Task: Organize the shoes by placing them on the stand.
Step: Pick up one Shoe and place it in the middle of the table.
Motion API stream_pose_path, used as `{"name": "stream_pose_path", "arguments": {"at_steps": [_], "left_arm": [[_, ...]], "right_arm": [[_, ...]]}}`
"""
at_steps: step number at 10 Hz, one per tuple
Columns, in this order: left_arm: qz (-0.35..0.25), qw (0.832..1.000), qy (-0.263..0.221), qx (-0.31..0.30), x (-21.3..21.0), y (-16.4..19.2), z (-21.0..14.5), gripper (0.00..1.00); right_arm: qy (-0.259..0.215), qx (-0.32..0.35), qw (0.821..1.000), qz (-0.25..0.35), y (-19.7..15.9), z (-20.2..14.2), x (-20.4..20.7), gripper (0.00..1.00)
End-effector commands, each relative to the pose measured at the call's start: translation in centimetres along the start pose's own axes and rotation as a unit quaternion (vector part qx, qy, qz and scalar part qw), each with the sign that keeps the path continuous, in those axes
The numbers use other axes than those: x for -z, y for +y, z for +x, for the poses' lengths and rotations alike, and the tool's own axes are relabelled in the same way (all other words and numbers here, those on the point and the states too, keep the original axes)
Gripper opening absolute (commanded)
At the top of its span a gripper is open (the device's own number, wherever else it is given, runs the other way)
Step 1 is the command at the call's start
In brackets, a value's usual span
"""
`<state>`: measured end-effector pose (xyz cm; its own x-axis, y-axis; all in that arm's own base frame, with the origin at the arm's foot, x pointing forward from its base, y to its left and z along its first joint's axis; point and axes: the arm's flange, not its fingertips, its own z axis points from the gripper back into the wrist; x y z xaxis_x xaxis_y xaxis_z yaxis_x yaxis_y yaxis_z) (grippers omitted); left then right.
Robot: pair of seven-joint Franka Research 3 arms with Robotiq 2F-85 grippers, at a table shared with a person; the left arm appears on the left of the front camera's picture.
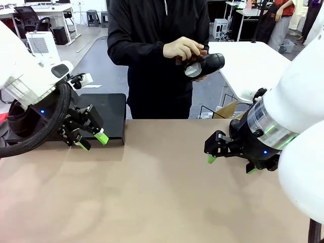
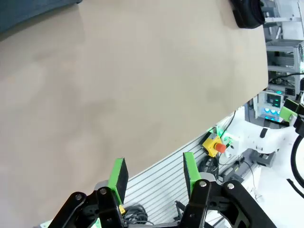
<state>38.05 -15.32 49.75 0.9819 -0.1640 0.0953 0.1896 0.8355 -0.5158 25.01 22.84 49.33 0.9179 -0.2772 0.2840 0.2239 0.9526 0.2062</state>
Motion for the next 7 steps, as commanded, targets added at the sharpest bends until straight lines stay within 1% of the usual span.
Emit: {"name": "stream_pose_path", "arguments": {"at_steps": [1,2,3,4,5,6,7], "left_arm": [[-0.001,1.000,-0.003,0.000,0.0,0.0,0.2,0.62],[-0.001,1.000,-0.003,0.000,0.0,0.0,0.2,0.62],[-0.001,1.000,-0.003,0.000,0.0,0.0,0.2,0.62],[-0.001,1.000,-0.003,0.000,0.0,0.0,0.2,0.62],[-0.001,1.000,-0.003,0.000,0.0,0.0,0.2,0.62],[-0.001,1.000,-0.003,0.000,0.0,0.0,0.2,0.62],[-0.001,1.000,-0.003,0.000,0.0,0.0,0.2,0.62]], "right_arm": [[-0.005,-0.022,0.999,-0.047,-2.1,3.8,0.4,1.00],[-0.016,-0.016,0.997,-0.069,-4.1,6.9,0.1,1.00],[0.000,-0.025,0.997,-0.080,-5.7,9.5,0.5,1.00],[0.017,-0.058,0.994,-0.087,-6.7,11.7,1.3,1.00],[0.059,-0.106,0.990,-0.065,-7.6,13.9,2.4,1.00],[0.078,-0.133,0.986,-0.069,-8.5,15.6,3.4,1.00],[0.090,-0.141,0.984,-0.056,-9.4,17.2,4.4,1.00]]}}
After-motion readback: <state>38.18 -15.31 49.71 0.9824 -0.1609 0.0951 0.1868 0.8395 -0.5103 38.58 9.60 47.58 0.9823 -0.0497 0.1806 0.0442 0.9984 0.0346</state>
